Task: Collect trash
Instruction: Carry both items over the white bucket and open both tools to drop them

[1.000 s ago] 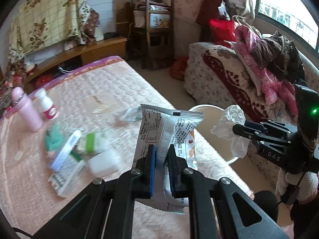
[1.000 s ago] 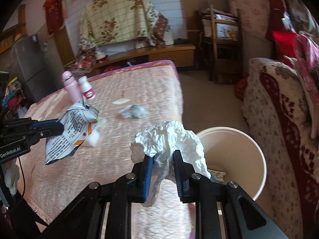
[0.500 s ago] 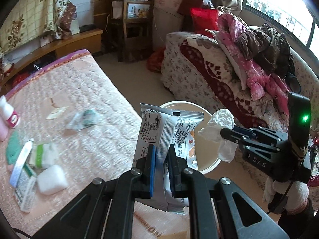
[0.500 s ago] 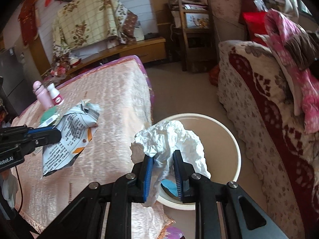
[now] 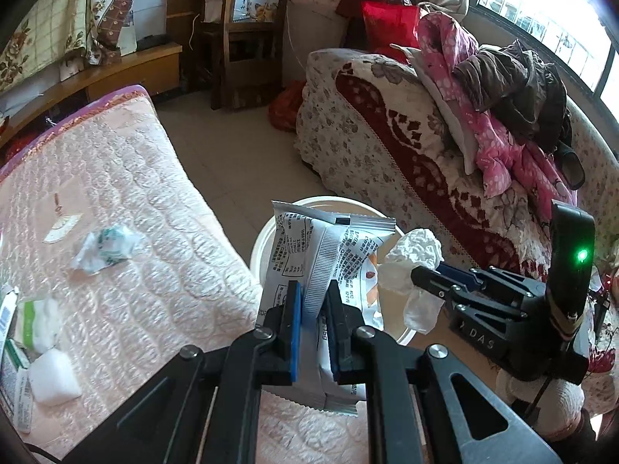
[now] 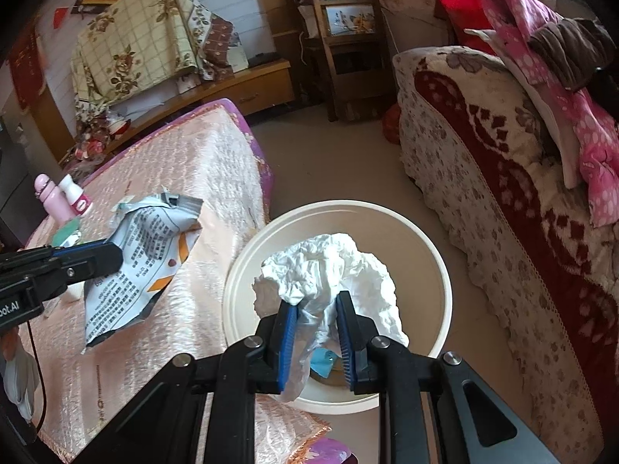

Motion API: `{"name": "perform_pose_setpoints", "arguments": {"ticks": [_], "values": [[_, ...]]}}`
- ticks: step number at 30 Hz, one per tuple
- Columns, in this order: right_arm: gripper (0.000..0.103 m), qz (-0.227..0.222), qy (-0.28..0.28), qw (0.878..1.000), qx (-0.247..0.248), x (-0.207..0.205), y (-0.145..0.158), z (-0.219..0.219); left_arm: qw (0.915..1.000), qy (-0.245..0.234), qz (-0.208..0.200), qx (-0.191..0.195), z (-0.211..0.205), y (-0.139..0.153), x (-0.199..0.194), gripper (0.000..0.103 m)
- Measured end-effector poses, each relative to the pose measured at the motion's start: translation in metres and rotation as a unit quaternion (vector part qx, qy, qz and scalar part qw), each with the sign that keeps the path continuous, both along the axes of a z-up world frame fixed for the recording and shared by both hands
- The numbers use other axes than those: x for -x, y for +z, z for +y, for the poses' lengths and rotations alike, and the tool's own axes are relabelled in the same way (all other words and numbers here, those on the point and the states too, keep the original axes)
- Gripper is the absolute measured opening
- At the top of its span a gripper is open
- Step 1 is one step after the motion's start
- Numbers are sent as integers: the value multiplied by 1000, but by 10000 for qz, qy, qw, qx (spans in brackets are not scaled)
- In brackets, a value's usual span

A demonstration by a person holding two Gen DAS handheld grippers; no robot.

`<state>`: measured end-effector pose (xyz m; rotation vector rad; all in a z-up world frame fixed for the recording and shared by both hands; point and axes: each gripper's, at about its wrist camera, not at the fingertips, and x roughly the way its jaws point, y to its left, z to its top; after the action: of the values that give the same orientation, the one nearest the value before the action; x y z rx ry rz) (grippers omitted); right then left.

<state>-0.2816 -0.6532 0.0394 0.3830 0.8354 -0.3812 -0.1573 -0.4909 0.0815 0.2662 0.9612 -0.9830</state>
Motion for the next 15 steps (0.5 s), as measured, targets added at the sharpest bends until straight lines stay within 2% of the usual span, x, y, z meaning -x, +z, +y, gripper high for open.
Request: {"name": "perform_pose_setpoints", "arguments": {"ticks": [15], "values": [[23, 144, -182, 9997, -91, -9, -21, -19, 9999, 26, 116, -58, -23, -19, -6, 12]]}}
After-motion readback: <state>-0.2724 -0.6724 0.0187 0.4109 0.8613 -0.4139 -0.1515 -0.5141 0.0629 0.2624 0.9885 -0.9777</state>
